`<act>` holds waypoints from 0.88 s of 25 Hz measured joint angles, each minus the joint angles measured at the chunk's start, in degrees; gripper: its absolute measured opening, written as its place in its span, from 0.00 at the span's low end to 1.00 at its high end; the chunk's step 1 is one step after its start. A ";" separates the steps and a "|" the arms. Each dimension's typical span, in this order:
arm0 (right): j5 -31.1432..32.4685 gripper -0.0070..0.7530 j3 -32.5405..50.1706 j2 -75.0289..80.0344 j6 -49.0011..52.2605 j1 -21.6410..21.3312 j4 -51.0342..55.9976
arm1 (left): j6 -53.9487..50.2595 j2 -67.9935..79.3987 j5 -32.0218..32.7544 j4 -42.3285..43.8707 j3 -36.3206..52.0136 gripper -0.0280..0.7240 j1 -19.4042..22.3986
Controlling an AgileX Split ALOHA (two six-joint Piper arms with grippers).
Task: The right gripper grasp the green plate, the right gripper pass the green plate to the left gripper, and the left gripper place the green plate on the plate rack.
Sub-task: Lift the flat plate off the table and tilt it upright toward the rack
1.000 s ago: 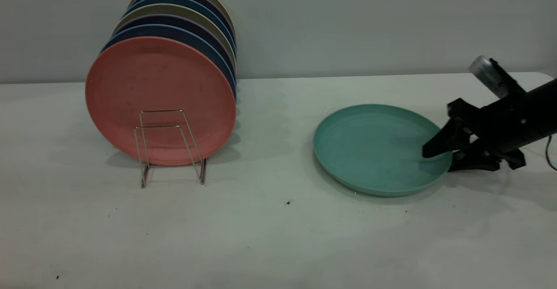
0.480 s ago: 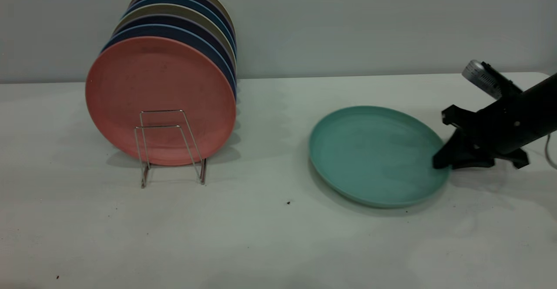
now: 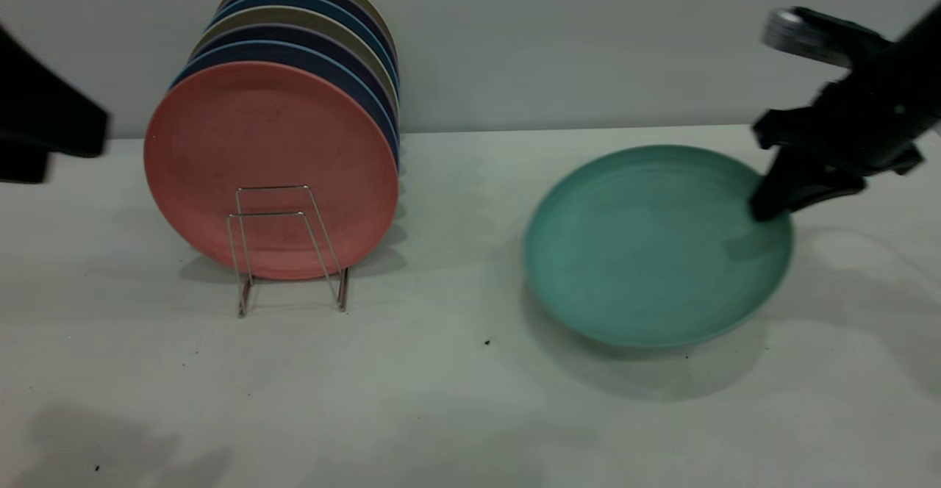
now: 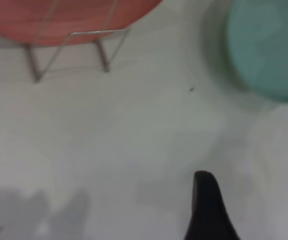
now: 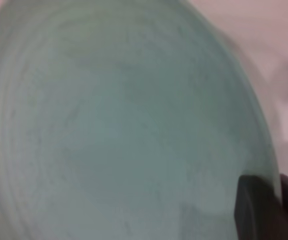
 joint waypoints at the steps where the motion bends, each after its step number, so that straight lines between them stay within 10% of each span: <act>1: 0.78 0.03 0.00 -0.43 0.00 1.13 0.13 | 3.00 1.84 -0.25 -3.02 0.00 0.69 0.00; 8: 5.59 0.03 0.06 -2.53 -1.37 6.05 3.75 | 19.58 12.58 -0.76 -19.50 -0.20 0.69 0.00; 22: 11.02 0.03 0.06 -2.84 -5.23 14.39 13.67 | 21.14 23.49 1.33 -22.46 -0.52 0.69 0.00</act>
